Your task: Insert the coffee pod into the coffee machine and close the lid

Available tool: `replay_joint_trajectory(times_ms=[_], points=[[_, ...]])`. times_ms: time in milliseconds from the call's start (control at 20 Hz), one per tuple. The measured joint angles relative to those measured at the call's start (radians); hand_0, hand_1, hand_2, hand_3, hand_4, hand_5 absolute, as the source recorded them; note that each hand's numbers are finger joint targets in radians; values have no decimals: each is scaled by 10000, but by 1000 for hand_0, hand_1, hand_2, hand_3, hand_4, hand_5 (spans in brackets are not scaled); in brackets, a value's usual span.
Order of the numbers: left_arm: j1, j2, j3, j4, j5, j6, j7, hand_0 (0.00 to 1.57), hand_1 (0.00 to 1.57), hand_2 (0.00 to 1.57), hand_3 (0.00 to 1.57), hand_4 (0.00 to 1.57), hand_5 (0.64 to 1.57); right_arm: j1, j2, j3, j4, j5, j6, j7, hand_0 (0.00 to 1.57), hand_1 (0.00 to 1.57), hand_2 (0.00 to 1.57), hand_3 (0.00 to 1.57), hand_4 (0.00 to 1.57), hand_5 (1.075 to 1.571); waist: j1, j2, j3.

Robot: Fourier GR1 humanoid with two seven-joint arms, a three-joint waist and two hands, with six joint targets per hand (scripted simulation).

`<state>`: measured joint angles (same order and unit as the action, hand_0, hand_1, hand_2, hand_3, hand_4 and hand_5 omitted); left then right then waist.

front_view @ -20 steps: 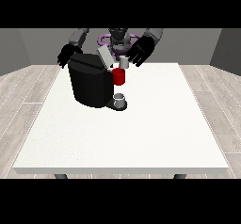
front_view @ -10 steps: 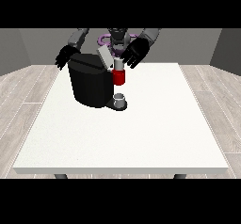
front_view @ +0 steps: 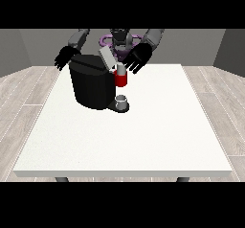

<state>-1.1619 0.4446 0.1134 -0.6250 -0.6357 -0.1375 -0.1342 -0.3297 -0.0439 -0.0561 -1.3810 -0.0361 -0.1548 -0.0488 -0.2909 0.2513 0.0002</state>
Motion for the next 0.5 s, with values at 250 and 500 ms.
replay_joint_trajectory(times_ms=[250, 500], points=[[-147, -144, -31, -8, -74, -33, 123, 1184, 1184, 1248, 1186, 488, 1571, -100, -11, -104, 195, -3, -54, -201, 0, 0, 0, 0, 448, 1571, 91, 78, 3], [-111, -40, 29, 177, -122, -107, 52, 1249, 1249, 1282, 1181, 480, 1571, 7, 17, 54, -43, 38, -32, -8, 0, 0, 0, 0, 443, 1571, -45, 65, 3]])
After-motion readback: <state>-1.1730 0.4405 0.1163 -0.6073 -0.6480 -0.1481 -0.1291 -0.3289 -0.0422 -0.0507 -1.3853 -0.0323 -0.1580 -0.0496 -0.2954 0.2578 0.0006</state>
